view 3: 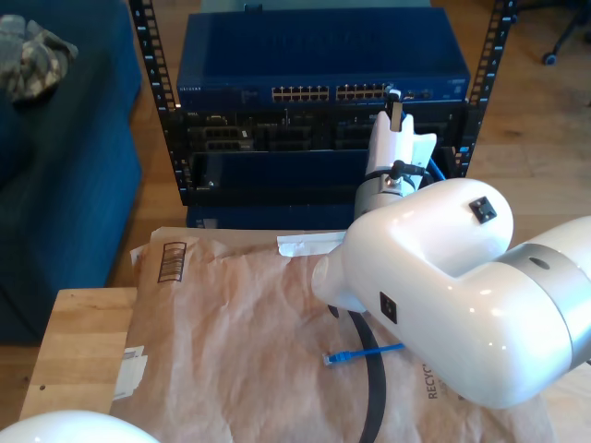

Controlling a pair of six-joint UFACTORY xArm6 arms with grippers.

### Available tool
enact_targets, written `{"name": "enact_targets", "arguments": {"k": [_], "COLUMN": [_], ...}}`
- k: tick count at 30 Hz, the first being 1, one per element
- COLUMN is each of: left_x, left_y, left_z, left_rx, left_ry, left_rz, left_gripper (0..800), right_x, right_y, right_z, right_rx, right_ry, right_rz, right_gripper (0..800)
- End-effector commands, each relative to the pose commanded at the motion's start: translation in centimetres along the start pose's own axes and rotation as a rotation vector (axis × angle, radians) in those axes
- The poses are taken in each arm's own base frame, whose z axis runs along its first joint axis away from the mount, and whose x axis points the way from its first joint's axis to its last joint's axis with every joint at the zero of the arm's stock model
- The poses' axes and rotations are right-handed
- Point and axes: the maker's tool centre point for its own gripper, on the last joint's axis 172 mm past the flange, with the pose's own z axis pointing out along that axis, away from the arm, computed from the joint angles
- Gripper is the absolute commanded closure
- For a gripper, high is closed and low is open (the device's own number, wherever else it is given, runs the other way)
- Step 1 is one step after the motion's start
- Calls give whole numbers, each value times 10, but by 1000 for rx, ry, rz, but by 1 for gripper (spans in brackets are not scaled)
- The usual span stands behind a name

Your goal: Grab the cable and plug it in

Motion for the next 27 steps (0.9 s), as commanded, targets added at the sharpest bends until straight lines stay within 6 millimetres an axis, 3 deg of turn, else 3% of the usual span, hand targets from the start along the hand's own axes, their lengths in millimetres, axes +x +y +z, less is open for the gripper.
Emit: {"name": "enact_targets", "arguments": {"k": [27], "left_x": [0], "left_y": [0], "left_z": [-1], "left_rx": [0], "left_ry": [0], "left_rz": [0], "left_gripper": [0], "right_x": [-5], "right_y": [-1], "right_z": [4], "right_rx": [12], "right_ry": [-6], "right_rz": [7], "right_gripper": [800]}}
